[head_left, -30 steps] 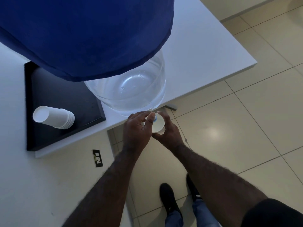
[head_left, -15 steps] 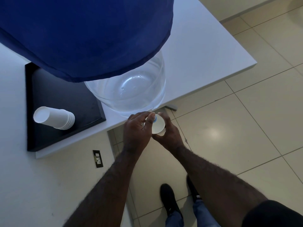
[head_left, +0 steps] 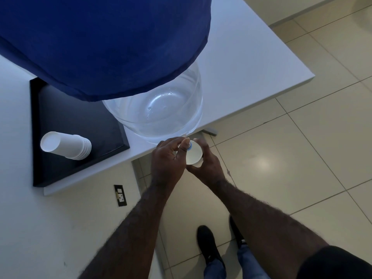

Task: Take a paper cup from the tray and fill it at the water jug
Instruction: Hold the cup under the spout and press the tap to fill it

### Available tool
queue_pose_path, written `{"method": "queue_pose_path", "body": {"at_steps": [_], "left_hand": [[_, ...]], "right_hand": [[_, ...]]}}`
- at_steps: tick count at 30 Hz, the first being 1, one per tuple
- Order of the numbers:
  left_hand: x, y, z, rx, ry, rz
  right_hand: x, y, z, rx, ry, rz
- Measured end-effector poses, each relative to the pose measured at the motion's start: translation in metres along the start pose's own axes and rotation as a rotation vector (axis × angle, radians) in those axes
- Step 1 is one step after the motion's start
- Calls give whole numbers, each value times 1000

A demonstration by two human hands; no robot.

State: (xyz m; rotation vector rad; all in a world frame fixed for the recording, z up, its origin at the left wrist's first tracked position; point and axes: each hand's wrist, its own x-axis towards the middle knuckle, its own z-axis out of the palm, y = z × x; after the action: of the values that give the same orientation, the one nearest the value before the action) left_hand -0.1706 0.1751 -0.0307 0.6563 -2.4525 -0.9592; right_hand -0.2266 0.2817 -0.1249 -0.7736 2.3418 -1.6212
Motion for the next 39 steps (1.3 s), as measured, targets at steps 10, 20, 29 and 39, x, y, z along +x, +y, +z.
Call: {"method": "queue_pose_path", "body": {"at_steps": [10, 20, 29, 39], "left_hand": [[1, -1, 0, -4, 8, 4], [0, -2, 0, -14, 2, 3], [0, 0, -1, -12, -9, -2], [0, 2, -2, 21, -7, 23]], "right_hand": [[2, 0, 0, -2, 16, 18], [1, -1, 0, -8, 8, 4], [1, -3, 0, -13, 8, -6], [-1, -3, 0, 9, 11, 6]]}}
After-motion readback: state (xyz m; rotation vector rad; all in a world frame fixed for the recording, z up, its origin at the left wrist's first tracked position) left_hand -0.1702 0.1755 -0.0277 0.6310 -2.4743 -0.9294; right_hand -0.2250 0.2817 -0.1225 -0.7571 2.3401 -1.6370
